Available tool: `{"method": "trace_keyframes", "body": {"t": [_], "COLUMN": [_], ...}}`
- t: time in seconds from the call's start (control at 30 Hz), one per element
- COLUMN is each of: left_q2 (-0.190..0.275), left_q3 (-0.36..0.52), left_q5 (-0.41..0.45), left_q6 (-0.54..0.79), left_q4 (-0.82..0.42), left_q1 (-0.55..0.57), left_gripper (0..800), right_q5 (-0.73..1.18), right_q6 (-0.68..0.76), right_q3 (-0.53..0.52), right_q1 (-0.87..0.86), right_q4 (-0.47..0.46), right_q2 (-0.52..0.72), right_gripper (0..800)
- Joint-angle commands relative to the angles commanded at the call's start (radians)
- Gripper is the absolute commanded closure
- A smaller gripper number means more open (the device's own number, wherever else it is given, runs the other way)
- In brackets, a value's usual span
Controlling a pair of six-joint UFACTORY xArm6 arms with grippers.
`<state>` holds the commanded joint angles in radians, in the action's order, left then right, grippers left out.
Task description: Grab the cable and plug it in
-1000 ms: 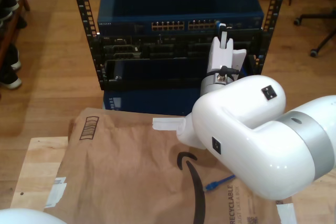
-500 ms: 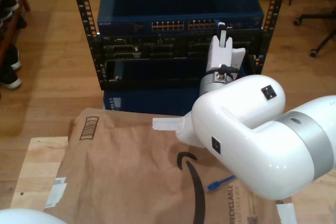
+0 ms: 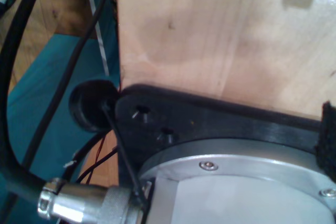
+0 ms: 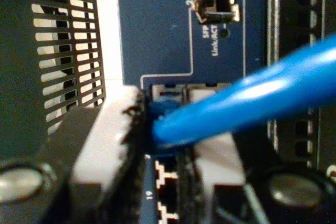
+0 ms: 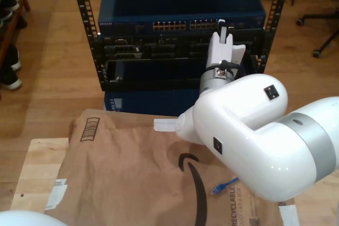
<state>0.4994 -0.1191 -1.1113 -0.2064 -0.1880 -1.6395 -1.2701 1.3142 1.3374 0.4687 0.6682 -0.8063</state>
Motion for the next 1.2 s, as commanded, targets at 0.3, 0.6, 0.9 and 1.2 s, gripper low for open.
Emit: {"method": "trace_keyframes", "body": {"t": [0.3,0.6,0.9,1.2], "left_q2": [0.0,0.0,0.0,0.0], "left_q3": [0.0,0.0,0.0,0.0], "left_q5": [0.0,0.0,0.0,0.0], "left_q6": [0.0,0.0,0.0,0.0], "left_q4": [-0.002,0.0,-0.002,0.0], "left_q1": [-0.002,0.0,-0.002,-0.002], "left_gripper": [0,0,0,0], "right_q5": [-0.006,-0.006,0.16,0.423], "right_q6": [-0.008,-0.008,-0.011,-0.038], "right_q3": [-0.061,-0.192,-0.365,-0.473], "right_q1": [-0.002,0.0,0.002,0.015], "right_q4": [-0.006,-0.003,-0.008,-0.011], "right_q2": [0.029,0.117,0.236,0.379], "right_gripper": [405,382,220,165]}}
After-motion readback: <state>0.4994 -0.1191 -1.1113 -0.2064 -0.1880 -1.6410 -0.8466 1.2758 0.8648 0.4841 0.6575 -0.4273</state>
